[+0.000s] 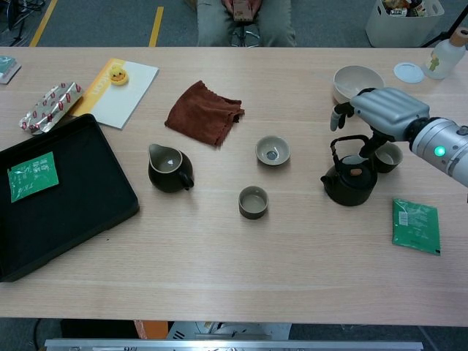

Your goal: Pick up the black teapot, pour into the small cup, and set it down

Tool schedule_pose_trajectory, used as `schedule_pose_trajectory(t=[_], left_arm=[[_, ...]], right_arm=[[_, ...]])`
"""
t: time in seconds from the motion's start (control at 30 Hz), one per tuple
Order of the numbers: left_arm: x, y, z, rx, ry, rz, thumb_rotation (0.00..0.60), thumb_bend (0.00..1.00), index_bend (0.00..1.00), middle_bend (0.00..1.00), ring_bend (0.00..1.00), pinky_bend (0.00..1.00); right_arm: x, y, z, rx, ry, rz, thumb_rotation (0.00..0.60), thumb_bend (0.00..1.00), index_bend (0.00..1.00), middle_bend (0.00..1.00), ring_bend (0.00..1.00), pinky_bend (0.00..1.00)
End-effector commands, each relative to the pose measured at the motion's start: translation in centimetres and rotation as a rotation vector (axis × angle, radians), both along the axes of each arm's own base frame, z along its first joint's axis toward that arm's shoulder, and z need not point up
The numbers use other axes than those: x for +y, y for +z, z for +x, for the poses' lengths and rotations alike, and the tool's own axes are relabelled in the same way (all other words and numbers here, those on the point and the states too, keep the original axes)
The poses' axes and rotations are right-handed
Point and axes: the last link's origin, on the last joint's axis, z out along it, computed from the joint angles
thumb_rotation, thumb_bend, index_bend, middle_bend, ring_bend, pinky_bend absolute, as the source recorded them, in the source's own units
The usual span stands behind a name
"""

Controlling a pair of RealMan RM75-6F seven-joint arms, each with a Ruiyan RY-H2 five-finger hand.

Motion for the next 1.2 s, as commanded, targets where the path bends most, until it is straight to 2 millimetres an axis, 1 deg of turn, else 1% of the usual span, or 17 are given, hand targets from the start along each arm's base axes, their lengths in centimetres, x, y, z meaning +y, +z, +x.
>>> schedule_pose_trajectory(t=[0.03, 0.4, 0.67, 0.93, 1.2], left_arm=[[0.0, 0.0, 0.0, 0.000, -0.001, 0.000, 0.600, 0.40, 0.17, 0.24, 0.20, 0.25], [0.0, 0.0, 0.1, -0.004, -0.004, 0.004, 0.600, 0.40, 0.17, 0.24, 0.20, 0.24], [0.0, 0.1, 0.2, -0.005, -0.013, 0.007, 0.600, 0.40, 0.17, 0.24, 0.20, 0.24], [0.0, 0.1, 0.2, -0.005, -0.014, 0.011, 0.600, 0.40, 0.17, 0.24, 0.20, 0.24], [0.0, 0.1, 0.3, -0.006, -0.019, 0.011, 0.600, 0.40, 0.17, 0.24, 0.20, 0.24]], right_arm=[[0.0, -0.1, 0.1, -0.010, -0.010, 0.010, 0.523, 0.00, 0.39, 0.41, 0.27, 0.14], [0.1, -0.1, -0.3, 0.007, -0.052, 0.049, 0.522, 0.00, 0.39, 0.42, 0.28, 0.14], [0.3, -0.1, -0.3, 0.003, -0.074, 0.068, 0.522, 0.00, 0.39, 0.42, 0.30, 0.14], [0.6, 0.8, -0.1, -0.064, -0.133, 0.098, 0.522, 0.00, 0.40, 0.44, 0.37, 0.14], [1.1, 2.1, 0.0, -0.136, -0.183, 0.127, 0.521, 0.00, 0.41, 0.46, 0.39, 0.14]])
